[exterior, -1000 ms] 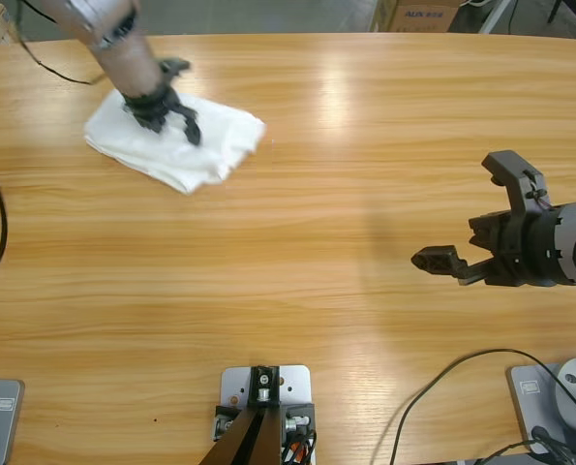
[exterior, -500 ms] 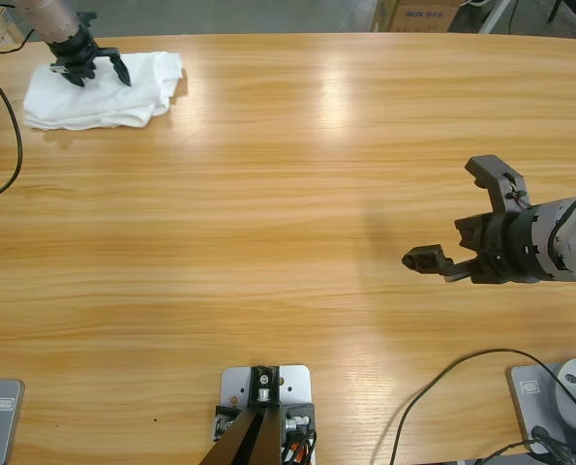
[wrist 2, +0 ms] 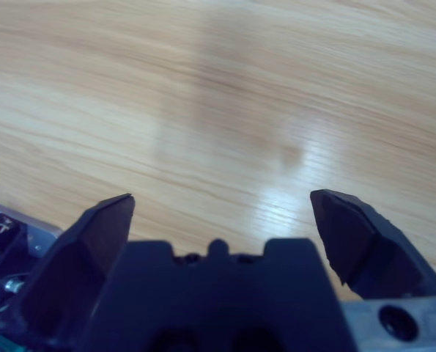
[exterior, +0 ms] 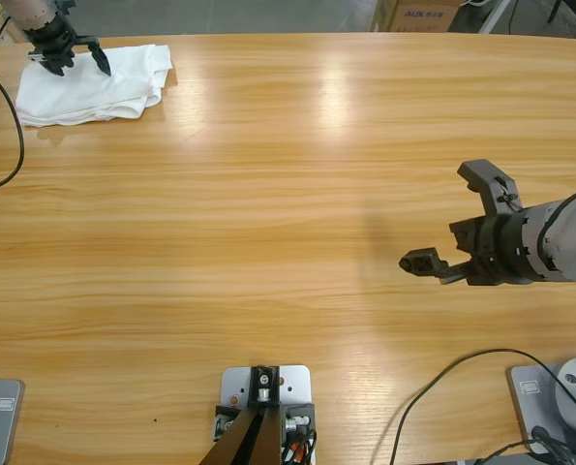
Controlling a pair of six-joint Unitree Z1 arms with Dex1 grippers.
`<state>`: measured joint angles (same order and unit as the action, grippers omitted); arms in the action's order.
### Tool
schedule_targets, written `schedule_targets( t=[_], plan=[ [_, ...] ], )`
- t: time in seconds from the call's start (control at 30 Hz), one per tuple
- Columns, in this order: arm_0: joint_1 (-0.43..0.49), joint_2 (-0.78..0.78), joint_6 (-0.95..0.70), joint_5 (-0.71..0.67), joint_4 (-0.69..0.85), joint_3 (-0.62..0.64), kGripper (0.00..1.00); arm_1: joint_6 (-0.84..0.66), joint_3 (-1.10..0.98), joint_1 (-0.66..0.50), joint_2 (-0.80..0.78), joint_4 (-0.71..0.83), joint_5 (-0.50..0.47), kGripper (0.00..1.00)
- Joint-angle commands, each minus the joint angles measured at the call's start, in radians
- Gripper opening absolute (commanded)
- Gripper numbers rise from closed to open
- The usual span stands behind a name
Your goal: Fold clothes
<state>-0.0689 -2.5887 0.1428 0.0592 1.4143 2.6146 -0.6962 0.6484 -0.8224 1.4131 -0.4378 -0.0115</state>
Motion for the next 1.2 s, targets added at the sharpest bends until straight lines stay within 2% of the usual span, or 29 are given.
schedule_targets(
  t=[0.03,0.13,0.23,0.43,0.57,0.77,0.97,1.03,1.2],
  plan=[
    [-0.098,0.455,0.003,0.008,-0.035,-0.422,0.997,0.102,0.168,0.008,-0.124,-0.273,-0.144,1.0],
    [-0.101,0.653,0.019,0.001,-0.198,-0.762,1.0,0.121,0.208,0.008,-0.162,-0.336,-0.15,1.0],
    [-0.108,0.822,0.045,-0.017,-0.312,-1.029,1.0,0.144,0.208,0.008,-0.173,-0.367,-0.145,1.0],
    [-0.191,1.159,0.064,-0.018,-0.383,-1.379,1.0,0.269,0.217,0.034,-0.188,-0.377,-0.134,1.0],
    [-0.213,1.353,0.097,-0.049,-0.465,-1.598,1.0,0.361,0.244,0.034,-0.194,-0.426,-0.15,0.991],
    [-0.249,1.463,0.095,-0.052,-0.471,-1.741,0.995,0.399,0.237,0.034,-0.258,-0.463,-0.187,0.996],
    [-0.267,1.543,0.113,-0.067,-0.475,-1.754,0.991,0.397,0.238,0.034,-0.244,-0.463,-0.193,1.0],
    [-0.296,1.546,0.112,-0.096,-0.52,-1.779,0.993,0.397,0.239,0.034,-0.237,-0.463,-0.193,1.0],
    [-0.298,1.624,0.112,-0.122,-0.556,-1.809,0.988,0.394,0.237,0.034,-0.274,-0.464,-0.201,1.0]
  ],
)
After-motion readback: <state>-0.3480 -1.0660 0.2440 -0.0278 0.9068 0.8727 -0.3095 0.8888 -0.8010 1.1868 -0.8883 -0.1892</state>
